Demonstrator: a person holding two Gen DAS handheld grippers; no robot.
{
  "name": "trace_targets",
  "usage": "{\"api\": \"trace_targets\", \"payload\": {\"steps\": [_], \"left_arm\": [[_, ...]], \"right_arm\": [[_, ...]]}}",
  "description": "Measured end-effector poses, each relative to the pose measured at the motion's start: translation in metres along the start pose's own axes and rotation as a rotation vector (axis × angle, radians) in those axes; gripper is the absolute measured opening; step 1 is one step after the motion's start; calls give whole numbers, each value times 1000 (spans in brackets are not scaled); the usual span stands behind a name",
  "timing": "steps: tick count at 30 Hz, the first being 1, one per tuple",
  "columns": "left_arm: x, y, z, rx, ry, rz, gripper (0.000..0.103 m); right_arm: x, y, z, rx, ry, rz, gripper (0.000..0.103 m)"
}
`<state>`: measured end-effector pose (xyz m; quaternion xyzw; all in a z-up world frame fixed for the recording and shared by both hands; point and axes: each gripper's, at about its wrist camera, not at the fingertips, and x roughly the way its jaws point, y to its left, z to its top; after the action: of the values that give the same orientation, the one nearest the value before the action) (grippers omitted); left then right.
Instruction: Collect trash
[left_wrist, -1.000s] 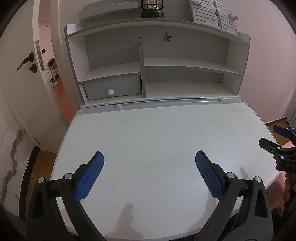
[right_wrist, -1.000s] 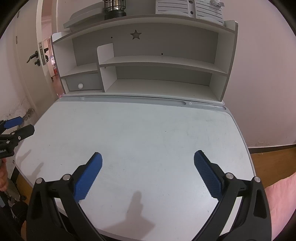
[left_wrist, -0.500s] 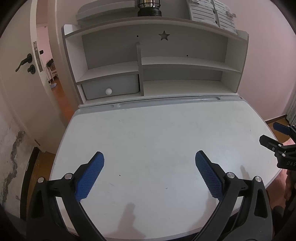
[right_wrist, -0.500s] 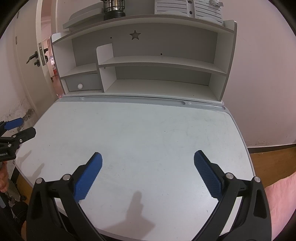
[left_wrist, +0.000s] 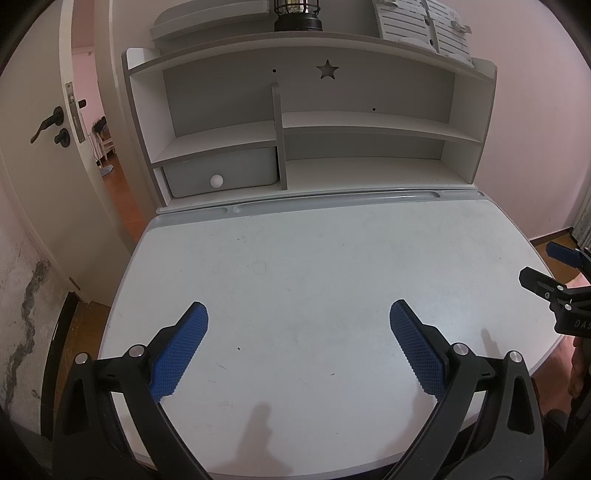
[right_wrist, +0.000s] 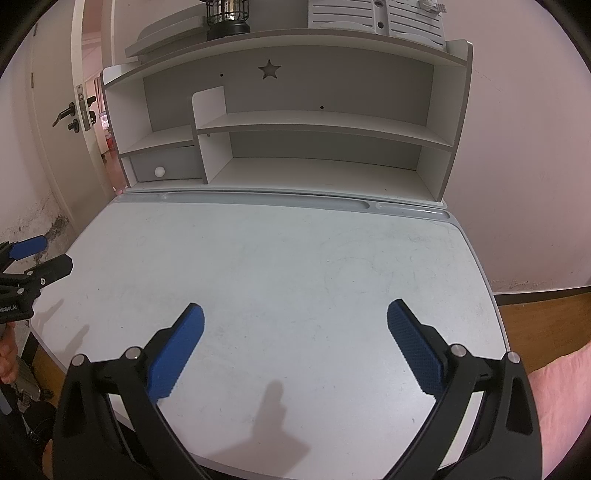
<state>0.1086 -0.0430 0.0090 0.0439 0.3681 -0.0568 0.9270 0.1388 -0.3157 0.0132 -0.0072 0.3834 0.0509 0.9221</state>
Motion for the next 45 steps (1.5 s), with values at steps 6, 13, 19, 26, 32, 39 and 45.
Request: {"api": "trace_targets", "payload": {"steps": [6,13,19,26,32,39,45], "left_arm": [[2,0,-1,1,5,-1,96],[3,-1,-1,3,9,0,96],[5,-1,-1,5,14,0,96],[5,-1,-1,5,13,-1,96],[6,-1,-1,5,14,-2,96],[7,-2,-2,1,24,-9,96],[9,0,-2,-12,41,-13,96]], "right_arm": [[0,0,0,-1,1,0,96],[0,-1,-1,-3,0,0,96],[0,-1,-1,-1,-1,0,96],[0,-2,-2,-1,-3,2,96],[0,-2,-1,-1,-3,2,96],[-1,-2,-1,-2,-3,2,96],[-2,-2,-1,-2,-4,4,96]]}}
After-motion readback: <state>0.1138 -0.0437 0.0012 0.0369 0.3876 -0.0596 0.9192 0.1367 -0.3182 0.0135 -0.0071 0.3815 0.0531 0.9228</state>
